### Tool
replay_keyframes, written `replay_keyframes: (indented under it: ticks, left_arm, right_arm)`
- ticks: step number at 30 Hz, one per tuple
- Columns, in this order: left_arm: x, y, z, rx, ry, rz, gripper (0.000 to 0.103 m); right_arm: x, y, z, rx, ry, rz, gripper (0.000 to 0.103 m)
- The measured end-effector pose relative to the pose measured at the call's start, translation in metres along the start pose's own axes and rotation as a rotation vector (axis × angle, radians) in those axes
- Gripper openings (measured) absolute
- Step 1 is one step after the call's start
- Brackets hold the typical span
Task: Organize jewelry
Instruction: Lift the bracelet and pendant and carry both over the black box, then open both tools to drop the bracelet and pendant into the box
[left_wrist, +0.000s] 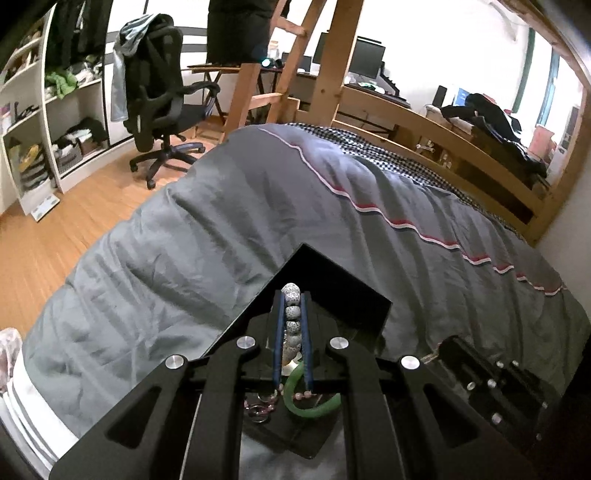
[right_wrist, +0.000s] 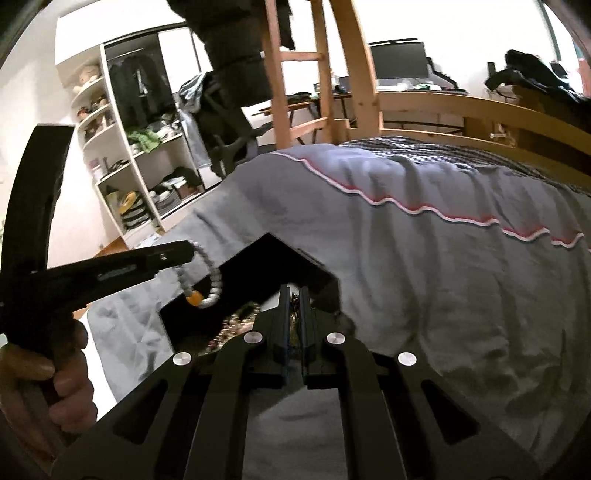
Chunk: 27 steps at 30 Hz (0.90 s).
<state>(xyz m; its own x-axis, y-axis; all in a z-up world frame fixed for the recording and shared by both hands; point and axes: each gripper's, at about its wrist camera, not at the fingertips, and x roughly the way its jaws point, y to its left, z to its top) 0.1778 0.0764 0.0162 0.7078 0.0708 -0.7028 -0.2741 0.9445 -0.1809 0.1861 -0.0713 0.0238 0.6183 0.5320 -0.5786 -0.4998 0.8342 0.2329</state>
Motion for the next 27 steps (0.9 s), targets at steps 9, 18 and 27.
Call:
replay_keyframes:
  ticks: [9,18,27]
  left_arm:
    - [0.002,0.016,0.001,-0.054,0.025,0.009,0.008]
    - [0.008,0.026,-0.001,-0.085,0.078,-0.019,0.008]
    - [0.012,0.033,0.000,-0.117,0.113,-0.046,0.008]
  right_arm:
    - [0.018,0.019,0.008,-0.014,0.002,0.045,0.005]
    - [0.030,0.030,0.002,-0.017,0.034,0.072,0.005]
    - [0.046,0.030,-0.011,-0.002,0.096,0.114,0.005]
